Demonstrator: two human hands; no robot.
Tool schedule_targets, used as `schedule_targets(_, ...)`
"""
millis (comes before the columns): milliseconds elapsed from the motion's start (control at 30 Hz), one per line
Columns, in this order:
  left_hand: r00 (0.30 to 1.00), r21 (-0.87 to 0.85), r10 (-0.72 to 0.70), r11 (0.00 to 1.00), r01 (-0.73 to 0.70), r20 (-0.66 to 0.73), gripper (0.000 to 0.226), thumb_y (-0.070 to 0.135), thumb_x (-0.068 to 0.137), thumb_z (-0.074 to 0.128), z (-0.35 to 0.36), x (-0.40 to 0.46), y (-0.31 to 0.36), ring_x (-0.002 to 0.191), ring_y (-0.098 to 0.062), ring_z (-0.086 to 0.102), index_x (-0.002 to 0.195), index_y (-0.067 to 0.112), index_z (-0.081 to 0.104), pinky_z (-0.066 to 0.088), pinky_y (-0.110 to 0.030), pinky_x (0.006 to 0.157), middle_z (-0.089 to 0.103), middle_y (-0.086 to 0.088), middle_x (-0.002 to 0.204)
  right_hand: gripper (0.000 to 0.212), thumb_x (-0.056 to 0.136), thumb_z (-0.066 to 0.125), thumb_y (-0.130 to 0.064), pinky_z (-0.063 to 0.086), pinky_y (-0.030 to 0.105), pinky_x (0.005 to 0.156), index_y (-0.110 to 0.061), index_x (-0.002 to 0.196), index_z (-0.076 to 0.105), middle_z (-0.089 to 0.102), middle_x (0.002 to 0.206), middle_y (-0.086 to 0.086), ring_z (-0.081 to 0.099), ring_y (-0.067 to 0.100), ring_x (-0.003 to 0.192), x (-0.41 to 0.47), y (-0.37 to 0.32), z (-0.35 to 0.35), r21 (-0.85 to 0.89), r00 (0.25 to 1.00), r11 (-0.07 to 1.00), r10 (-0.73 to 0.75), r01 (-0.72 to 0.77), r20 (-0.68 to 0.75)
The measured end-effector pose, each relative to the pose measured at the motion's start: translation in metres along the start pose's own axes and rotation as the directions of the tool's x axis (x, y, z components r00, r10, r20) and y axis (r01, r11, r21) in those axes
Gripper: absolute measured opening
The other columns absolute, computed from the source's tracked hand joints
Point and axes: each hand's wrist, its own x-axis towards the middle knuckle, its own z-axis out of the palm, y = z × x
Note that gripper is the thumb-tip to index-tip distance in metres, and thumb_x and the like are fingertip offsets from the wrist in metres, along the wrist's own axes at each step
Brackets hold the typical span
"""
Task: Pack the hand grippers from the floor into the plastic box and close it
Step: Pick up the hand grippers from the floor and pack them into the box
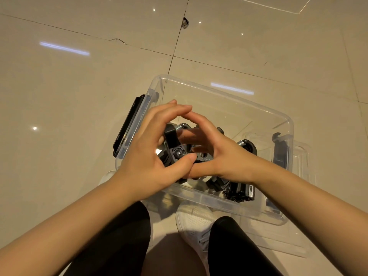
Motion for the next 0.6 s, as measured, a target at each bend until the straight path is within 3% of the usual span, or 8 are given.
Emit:
schedule_targets(67, 1.000, -0.013, 0.021, 1.000, -0.021, 0.012, 0.065, 0.024, 0.074, 0.067, -0.001, 0.000, 0.001, 0.140, -0.017, 0.028, 0.132, 0.029, 0.039, 0.042, -0.050, 0.102, 0.038, 0.001, 0.138, 0.098, 0.074, 0.076, 0.000, 0.040, 0.026, 0.104, -0.043, 0.141, 0.018, 0.051, 0.121, -0.003, 0.051, 0.005, 0.119, 0.000, 0.003, 0.001, 0.014, 1.000, 1.000, 0.021, -0.021, 0.005)
schedule_targets(200, 0.995, 0.004, 0.082, 0.997, -0.083, 0.064, 0.064, 0.024, 0.075, 0.067, 0.001, -0.003, 0.001, 0.141, -0.015, 0.026, 0.132, 0.024, 0.039, 0.040, -0.050, 0.104, 0.037, 0.004, 0.139, 0.094, 0.072, 0.075, 0.008, 0.036, 0.014, 0.101, -0.041, 0.133, 0.023, 0.045, 0.118, -0.004, 0.049, 0.002, 0.116, -0.003, 0.002, 0.002, -0.001, 1.000, 1.000, 0.005, -0.005, 0.031)
schedule_targets(267, 0.992, 0.036, 0.097, 0.994, -0.101, 0.084, 0.064, 0.026, 0.076, 0.067, 0.002, -0.005, -0.001, 0.141, -0.014, 0.025, 0.133, 0.024, 0.038, 0.040, -0.048, 0.105, 0.037, 0.003, 0.139, 0.095, 0.072, 0.075, 0.007, 0.037, 0.017, 0.103, -0.041, 0.134, 0.022, 0.044, 0.121, 0.000, 0.049, 0.006, 0.117, -0.003, 0.000, 0.002, -0.013, 0.999, 1.000, 0.005, -0.004, 0.045)
schedule_targets(367, 0.993, 0.185, 0.114, 0.976, -0.118, 0.033, 0.059, 0.035, 0.080, 0.065, -0.001, -0.005, -0.006, 0.137, -0.014, 0.031, 0.132, 0.022, 0.042, 0.035, -0.035, 0.109, 0.043, -0.001, 0.135, 0.091, 0.070, 0.081, -0.014, 0.042, 0.027, 0.102, -0.036, 0.140, 0.027, 0.045, 0.129, -0.008, 0.049, 0.004, 0.117, 0.001, -0.001, -0.004, -0.126, 1.000, 0.992, -0.015, 0.017, 0.013)
schedule_targets(467, 0.993, 0.463, 0.117, 0.882, -0.090, -0.030, 0.056, 0.047, 0.084, 0.057, -0.013, -0.004, -0.023, 0.130, -0.019, 0.036, 0.129, 0.016, 0.050, 0.025, -0.025, 0.110, 0.048, -0.006, 0.129, 0.080, 0.059, 0.084, -0.045, 0.051, 0.023, 0.076, -0.035, 0.126, 0.041, 0.053, 0.113, -0.010, 0.061, 0.003, 0.092, 0.006, -0.005, -0.015, -0.161, 0.979, 0.982, 0.067, -0.099, -0.193)
schedule_targets(600, 0.999, 0.733, 0.025, 0.679, -0.038, 0.029, 0.057, 0.055, 0.089, 0.040, -0.014, -0.013, -0.044, 0.141, -0.028, 0.018, 0.133, 0.020, 0.048, 0.022, -0.053, 0.111, 0.041, -0.009, 0.140, 0.055, 0.068, 0.077, -0.049, 0.056, 0.034, 0.068, -0.019, 0.106, 0.050, 0.060, 0.098, -0.001, 0.066, 0.020, 0.082, 0.026, 0.010, -0.031, -0.019, 0.808, 0.927, 0.316, -0.375, -0.497)
